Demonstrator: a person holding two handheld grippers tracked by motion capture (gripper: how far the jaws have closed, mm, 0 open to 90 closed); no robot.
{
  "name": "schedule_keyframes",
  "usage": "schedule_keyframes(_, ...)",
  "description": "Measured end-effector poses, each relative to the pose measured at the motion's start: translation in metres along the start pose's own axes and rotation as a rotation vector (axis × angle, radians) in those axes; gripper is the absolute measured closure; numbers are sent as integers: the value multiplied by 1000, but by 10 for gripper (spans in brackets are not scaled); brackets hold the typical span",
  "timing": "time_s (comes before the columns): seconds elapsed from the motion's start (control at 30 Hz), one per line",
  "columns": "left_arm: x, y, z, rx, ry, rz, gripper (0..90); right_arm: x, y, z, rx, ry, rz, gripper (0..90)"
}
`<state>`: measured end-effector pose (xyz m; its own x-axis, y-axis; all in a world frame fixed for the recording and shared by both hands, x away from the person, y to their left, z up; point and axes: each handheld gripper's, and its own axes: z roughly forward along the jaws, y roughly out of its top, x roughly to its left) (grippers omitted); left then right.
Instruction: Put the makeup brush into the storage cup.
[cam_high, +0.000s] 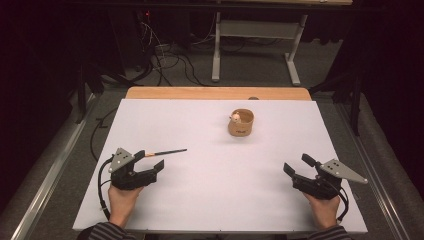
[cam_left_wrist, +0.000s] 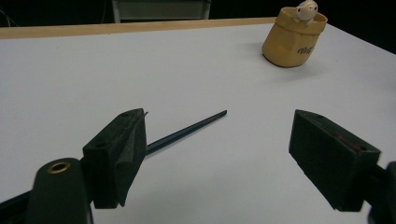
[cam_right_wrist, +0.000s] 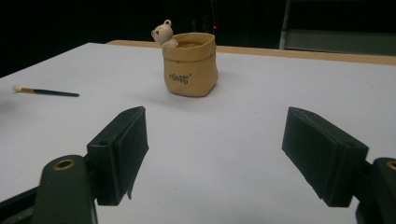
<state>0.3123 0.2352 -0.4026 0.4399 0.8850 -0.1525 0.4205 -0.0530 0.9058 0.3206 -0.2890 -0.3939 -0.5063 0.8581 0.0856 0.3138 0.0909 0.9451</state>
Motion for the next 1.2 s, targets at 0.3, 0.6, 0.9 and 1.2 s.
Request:
schedule_keyframes(0.3, -2, 0, 0, 0, -7, 12, 199, 2, -1, -1, 4, -1, 0, 242)
schedule_keyframes(0.6, -5, 0, 1, 5, -9, 19, 199, 0, -1, -1, 0, 3, 12, 242)
schedule_keyframes(0.9, -5, 2, -1, -13, -4, 18, 200, 0, -2, -2, 2, -18, 17, 242)
schedule_keyframes(1.2, -9, 9, 0, -19, -33, 8, 192, -1, -3, -3, -4, -14, 22, 242)
